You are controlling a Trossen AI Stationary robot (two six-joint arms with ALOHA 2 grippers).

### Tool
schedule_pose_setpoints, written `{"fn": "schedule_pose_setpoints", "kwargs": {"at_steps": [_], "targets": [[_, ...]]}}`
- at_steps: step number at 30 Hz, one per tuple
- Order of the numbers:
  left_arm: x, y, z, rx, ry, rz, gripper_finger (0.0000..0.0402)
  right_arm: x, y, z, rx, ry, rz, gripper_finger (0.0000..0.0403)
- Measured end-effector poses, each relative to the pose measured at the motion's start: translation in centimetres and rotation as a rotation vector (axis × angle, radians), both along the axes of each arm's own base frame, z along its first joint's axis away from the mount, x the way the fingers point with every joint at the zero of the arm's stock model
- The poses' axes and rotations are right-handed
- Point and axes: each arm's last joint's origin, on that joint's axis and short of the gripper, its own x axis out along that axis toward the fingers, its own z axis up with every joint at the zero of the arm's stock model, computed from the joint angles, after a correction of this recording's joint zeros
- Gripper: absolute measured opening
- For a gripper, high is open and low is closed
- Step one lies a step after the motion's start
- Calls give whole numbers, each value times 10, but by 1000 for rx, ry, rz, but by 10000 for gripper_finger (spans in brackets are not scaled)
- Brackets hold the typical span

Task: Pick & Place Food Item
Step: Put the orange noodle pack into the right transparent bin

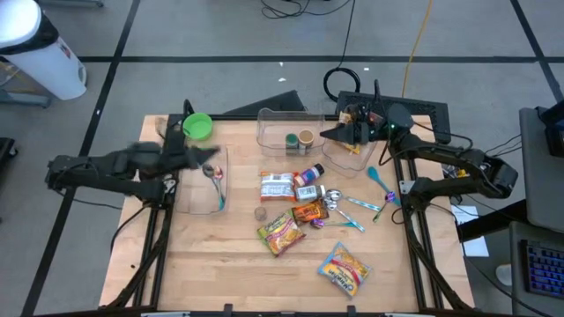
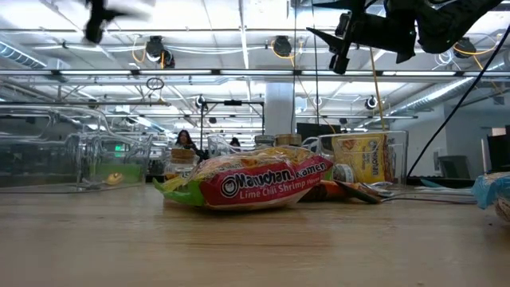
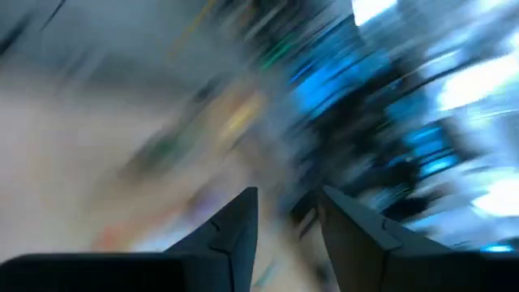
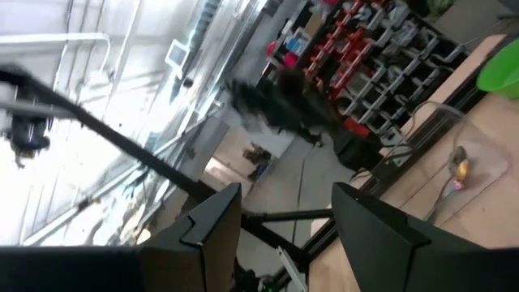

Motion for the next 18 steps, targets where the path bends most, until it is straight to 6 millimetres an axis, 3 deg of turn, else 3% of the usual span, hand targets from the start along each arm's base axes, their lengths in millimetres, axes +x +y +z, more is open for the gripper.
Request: {"fn": "schedule_pose_setpoints", "kwargs": {"at_steps": [4, 7, 11, 18], "targets": [[7, -2, 41, 405, -234, 90, 132, 9, 15, 0, -56, -16, 39, 185], [22, -5, 51, 573, -311, 126, 132, 15, 26, 0, -92, -34, 40, 185], [49, -9, 48, 620, -389, 96, 132, 20, 37, 0, -133, -51, 46, 185], [98, -13, 23, 621, -401, 47, 132, 24, 49, 0, -204, -72, 82, 185]]}}
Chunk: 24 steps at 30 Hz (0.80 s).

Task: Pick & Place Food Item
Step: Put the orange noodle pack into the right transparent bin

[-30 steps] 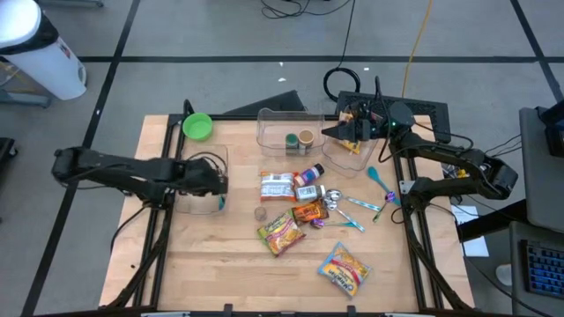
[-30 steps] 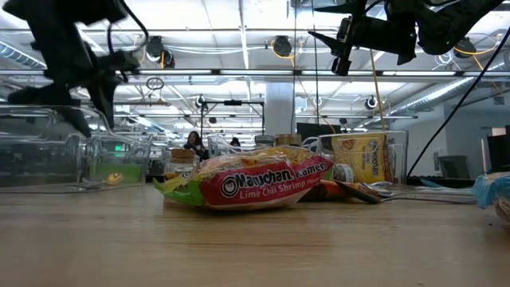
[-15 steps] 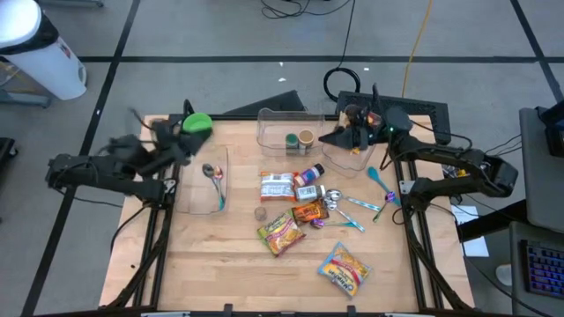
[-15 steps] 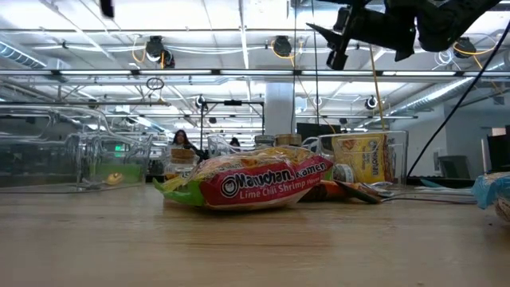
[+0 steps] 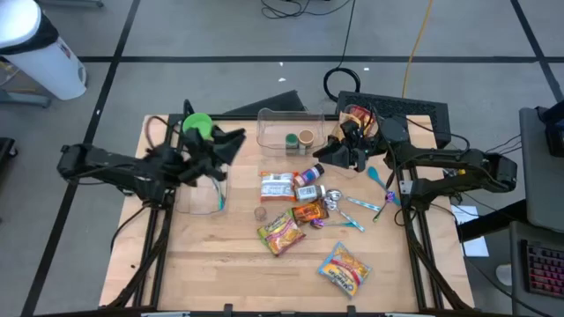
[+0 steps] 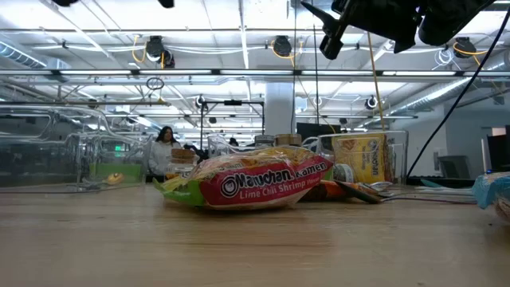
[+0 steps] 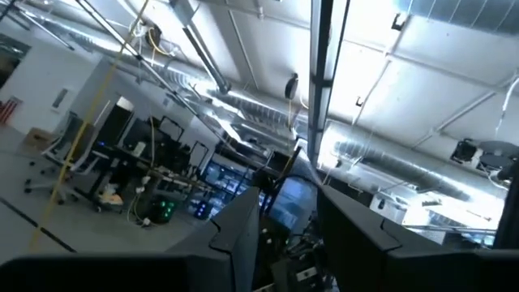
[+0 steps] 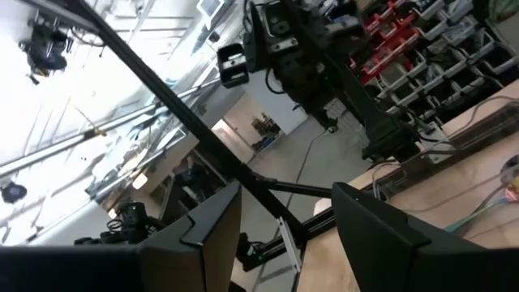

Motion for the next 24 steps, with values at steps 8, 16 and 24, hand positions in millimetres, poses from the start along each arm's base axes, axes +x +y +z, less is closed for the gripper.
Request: {"fn": "schedule_pose_setpoints", "kwargs": {"at_steps": [8, 16, 24], "targets": [[28, 3, -21, -134, -48, -182, 132, 5, 6, 1, -45, -40, -148, 185], [36, -3, -28, 52, 256, -260, 132, 13, 22, -1, -82, -55, -343, 185], [31, -7, 1, 270, 912, -330, 132, 15, 31, 1, -84, -79, -427, 185]]}}
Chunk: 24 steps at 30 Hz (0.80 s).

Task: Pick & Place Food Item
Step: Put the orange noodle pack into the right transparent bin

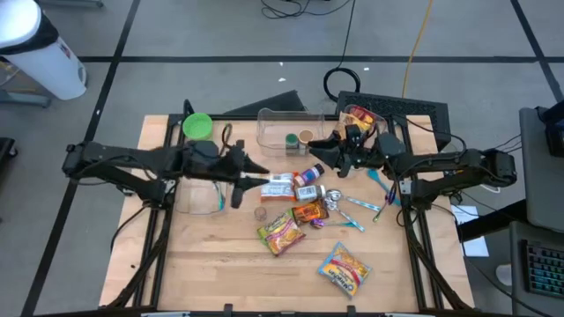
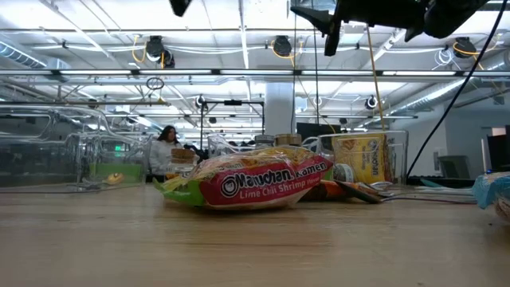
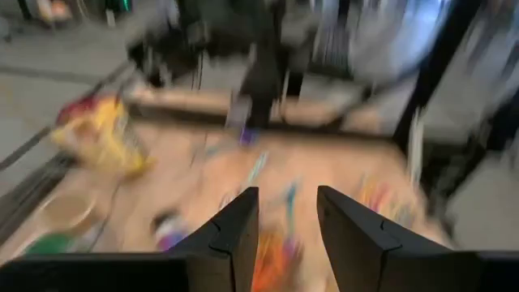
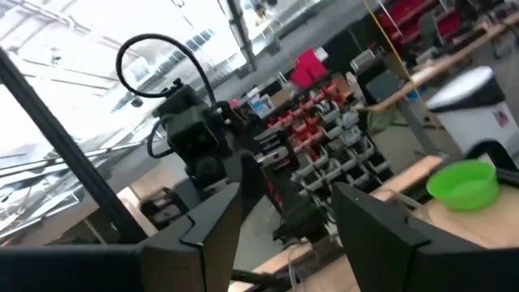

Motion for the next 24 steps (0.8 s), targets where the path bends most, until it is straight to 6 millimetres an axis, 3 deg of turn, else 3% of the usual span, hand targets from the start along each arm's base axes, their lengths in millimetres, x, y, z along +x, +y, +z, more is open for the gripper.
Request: {"fn": "schedule_pose_setpoints", "kwargs": {"at_steps": [5, 10, 19, 24], "targets": [[-5, 2, -4, 65, 256, -6, 132, 0, 5, 3, -38, -25, -12, 185], [-3, 5, -3, 16, 255, -25, 141, 0, 9, 4, -31, -43, 9, 185], [15, 14, -21, -130, 327, -63, 236, 5, 32, 15, -80, -51, 30, 185], [25, 12, -35, -138, 390, -123, 276, 14, 46, 33, -174, 103, 50, 185]]}}
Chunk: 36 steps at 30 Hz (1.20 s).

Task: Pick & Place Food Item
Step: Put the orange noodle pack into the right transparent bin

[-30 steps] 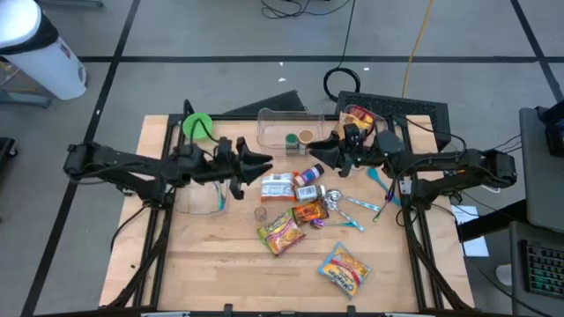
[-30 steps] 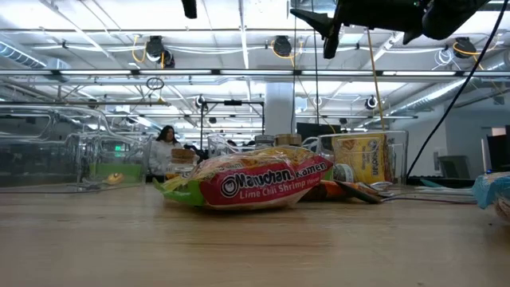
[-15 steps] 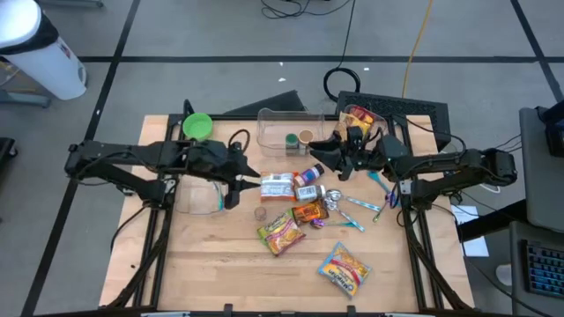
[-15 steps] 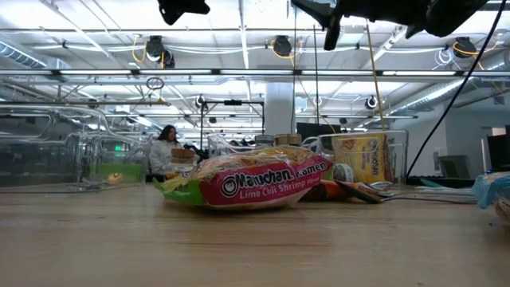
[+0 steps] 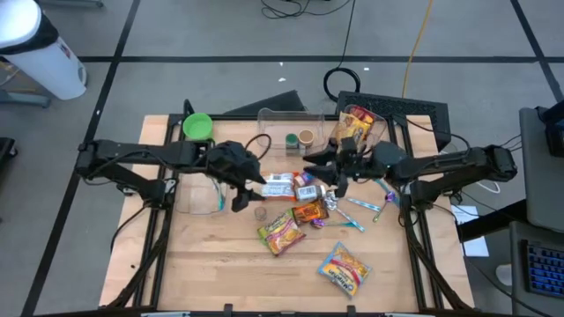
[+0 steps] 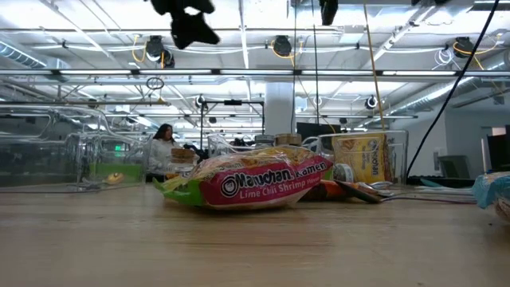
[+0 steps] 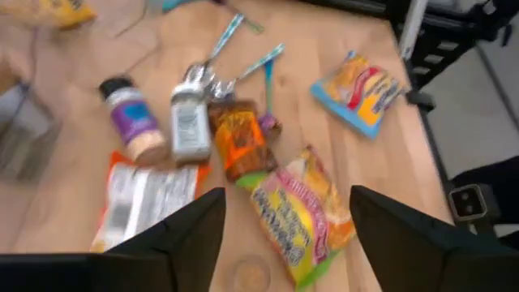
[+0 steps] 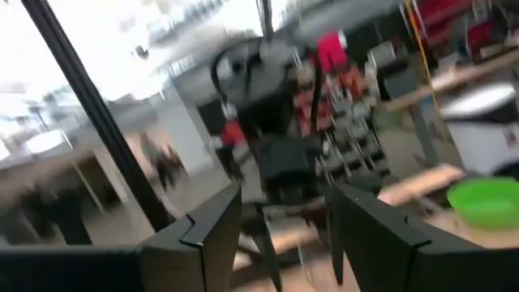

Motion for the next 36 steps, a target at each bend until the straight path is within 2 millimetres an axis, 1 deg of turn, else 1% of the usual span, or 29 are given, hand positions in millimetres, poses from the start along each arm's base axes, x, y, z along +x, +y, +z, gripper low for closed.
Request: {"fn": "schedule_pose_setpoints", "kwargs": {"at_steps": [3, 6, 9, 12, 16, 18, 21, 24, 30, 33, 36], "targets": [[5, -2, -11, -42, 58, -46, 286, 5, 6, 7, -13, 155, 21, 185], [10, -2, -19, -79, 97, -81, 285, 7, 8, 5, -23, 287, 29, 185], [15, 1, -28, -70, 135, -80, 279, 6, 6, 5, -29, 313, 21, 185], [20, 8, -39, -49, 180, -59, 275, 6, 3, -1, -21, 331, -10, 185], [25, 22, -51, -40, 231, 10, 274, 6, 0, -2, -22, 335, -26, 185], [24, 32, -55, -52, 265, 57, 274, 6, -1, -2, -24, 339, -31, 185], [24, 47, -61, -95, 298, 143, 273, 6, -4, -2, -22, 340, -41, 185], [25, 64, -70, -157, 349, 250, 273, 6, -7, -3, -20, 344, -51, 185], [27, 94, -96, -280, 453, 449, 273, 6, -7, -3, -15, 350, -49, 185], [28, 106, -108, -321, 491, 516, 273, 6, -7, -3, -13, 350, -49, 185], [29, 114, -117, -341, 519, 555, 273, 6, -7, -3, -13, 351, -49, 185]]}}
